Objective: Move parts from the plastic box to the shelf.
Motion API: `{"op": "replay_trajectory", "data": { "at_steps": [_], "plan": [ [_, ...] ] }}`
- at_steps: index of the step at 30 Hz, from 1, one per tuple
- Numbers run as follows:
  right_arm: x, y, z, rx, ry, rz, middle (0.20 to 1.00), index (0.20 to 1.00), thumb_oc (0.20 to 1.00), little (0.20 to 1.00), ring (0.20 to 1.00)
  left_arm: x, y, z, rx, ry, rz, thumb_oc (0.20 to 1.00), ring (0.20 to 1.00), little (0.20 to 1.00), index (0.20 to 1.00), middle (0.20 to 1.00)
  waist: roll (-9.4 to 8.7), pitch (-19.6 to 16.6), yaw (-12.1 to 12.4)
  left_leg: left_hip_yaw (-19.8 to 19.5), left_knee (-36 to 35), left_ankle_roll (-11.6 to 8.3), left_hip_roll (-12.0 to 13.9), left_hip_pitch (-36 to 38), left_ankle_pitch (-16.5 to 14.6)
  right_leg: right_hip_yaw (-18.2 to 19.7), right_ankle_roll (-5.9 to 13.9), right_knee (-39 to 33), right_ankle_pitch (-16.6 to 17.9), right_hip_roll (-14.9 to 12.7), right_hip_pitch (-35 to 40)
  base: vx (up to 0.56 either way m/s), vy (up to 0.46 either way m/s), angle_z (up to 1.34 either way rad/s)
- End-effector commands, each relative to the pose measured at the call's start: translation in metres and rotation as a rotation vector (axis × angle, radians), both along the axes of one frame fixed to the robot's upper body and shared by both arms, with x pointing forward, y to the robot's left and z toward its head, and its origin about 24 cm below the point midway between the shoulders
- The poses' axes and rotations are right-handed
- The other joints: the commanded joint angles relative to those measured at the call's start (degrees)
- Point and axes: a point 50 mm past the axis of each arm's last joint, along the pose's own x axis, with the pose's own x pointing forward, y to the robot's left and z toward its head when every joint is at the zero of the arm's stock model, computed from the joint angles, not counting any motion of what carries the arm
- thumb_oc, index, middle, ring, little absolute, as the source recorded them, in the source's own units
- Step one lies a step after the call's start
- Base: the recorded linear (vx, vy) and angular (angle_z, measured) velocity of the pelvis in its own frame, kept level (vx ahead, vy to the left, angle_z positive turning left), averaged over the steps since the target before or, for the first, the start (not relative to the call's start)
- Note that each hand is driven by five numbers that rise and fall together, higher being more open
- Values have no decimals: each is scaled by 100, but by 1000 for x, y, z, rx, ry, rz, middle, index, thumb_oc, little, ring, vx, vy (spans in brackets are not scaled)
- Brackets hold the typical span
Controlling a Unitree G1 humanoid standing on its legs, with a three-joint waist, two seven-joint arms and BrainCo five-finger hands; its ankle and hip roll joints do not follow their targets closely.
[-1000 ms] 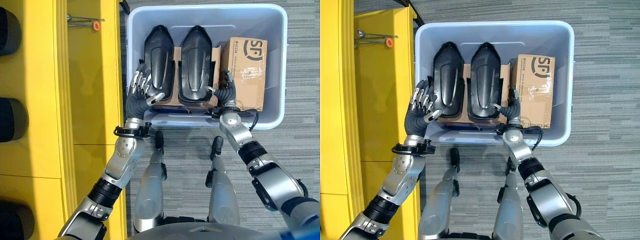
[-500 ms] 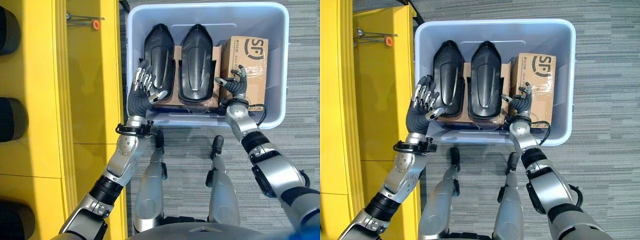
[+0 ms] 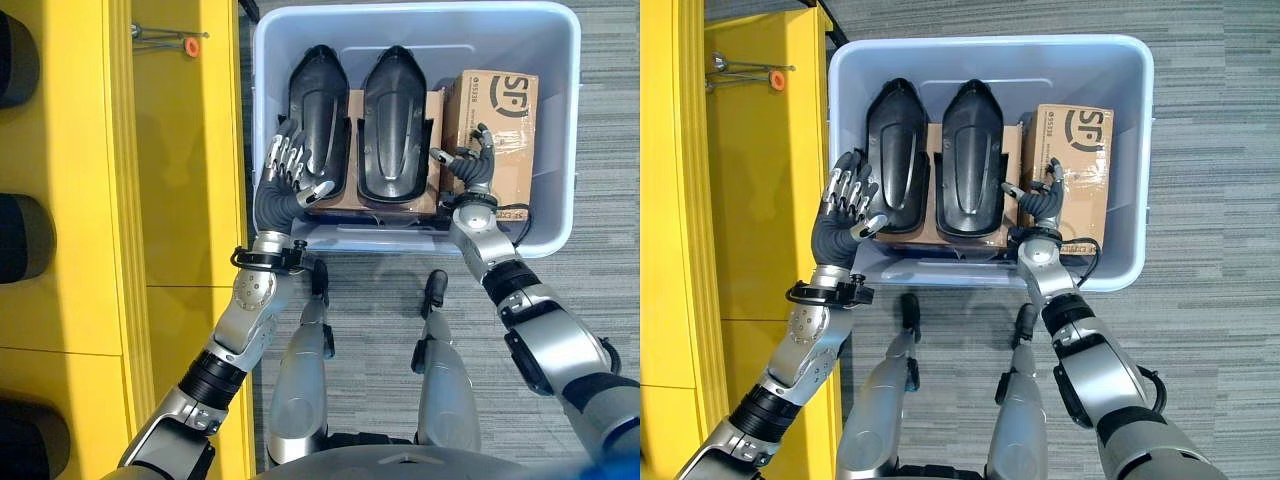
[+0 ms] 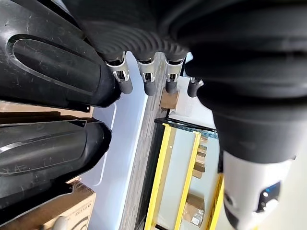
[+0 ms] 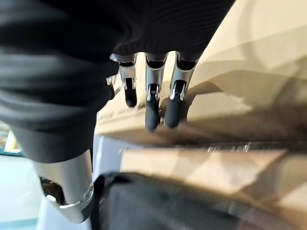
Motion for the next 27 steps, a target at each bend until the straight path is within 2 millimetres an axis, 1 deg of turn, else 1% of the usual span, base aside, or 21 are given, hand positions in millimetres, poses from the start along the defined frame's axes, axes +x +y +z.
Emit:
{"op": "replay_trajectory", "data": {
  "at_steps": [1, 2, 4, 7, 12, 17, 21, 22, 27],
  "plan": [
    [-1, 7, 30, -26, -142, 23, 1000, 1000, 1000, 1000, 1000, -8, 6, 19, -10, -119, 14, 1000, 1000, 1000, 1000, 1000, -88, 76, 40, -199, 342, 61, -7, -358, -104, -125, 51, 509, -532, -264, 184, 0, 0, 0],
    [-5, 12, 35, -31, -178, 43, 1000, 1000, 1000, 1000, 1000, -8, 7, 19, -12, -120, 21, 1000, 1000, 1000, 1000, 1000, -105, 75, 20, -201, 353, 65, -8, -367, -109, -126, 50, 513, -532, -262, 172, 0, 0, 0],
    [-6, 13, 36, -34, -193, 49, 1000, 1000, 1000, 1000, 1000, -8, 7, 19, -13, -120, 25, 1000, 1000, 1000, 1000, 1000, -109, 72, 13, -205, 350, 67, -9, -370, -109, -127, 50, 511, -535, -263, 169, 0, 0, 0],
    [-15, 20, 45, -36, -256, 90, 1000, 1000, 1000, 1000, 1000, -8, 9, 20, -6, -121, 34, 1000, 1000, 1000, 1000, 1000, -133, 64, -14, -213, 360, 70, -9, -399, -109, -121, 51, 512, -542, -265, 157, 0, 0, 0],
    [-21, 28, 53, -40, -307, 124, 1000, 1000, 1000, 1000, 1000, -9, 10, 19, -6, -116, 40, 1000, 1000, 1000, 1000, 1000, -161, 43, -39, -220, 353, 78, -21, -418, -112, -110, 42, 515, -539, -257, 144, 0, 1, 1],
    [-16, 24, 49, -39, -278, 90, 1000, 1000, 1000, 1000, 1000, -10, 10, 19, -11, -117, 35, 1000, 1000, 1000, 1000, 1000, -145, 30, -14, -242, 349, 86, -30, -428, -113, -99, 38, 511, -539, -246, 132, 1, 1, 1],
    [-7, 18, 38, -36, -203, 43, 1000, 1000, 1000, 1000, 1000, -10, 9, 18, -12, -115, 22, 1000, 1000, 1000, 1000, 1000, -114, 48, 22, -235, 328, 90, -34, -422, -105, -107, 46, 514, -533, -247, 125, 0, 0, 0],
    [-4, 15, 32, -27, -169, 26, 1000, 1000, 1000, 1000, 1000, -11, 9, 19, -15, -117, 20, 1000, 1000, 1000, 1000, 1000, -100, 55, 40, -238, 320, 90, -42, -424, -97, -121, 47, 514, -526, -247, 117, 0, 0, 0],
    [5, 11, 23, -28, -90, -2, 1000, 1000, 1000, 1000, 1000, -11, 7, 19, -15, -115, 4, 1000, 1000, 1000, 1000, 1000, -59, 86, 98, -246, 305, 90, -49, -428, -85, -126, 42, 527, -526, -244, 102, 0, 0, 0]
  ]
}}
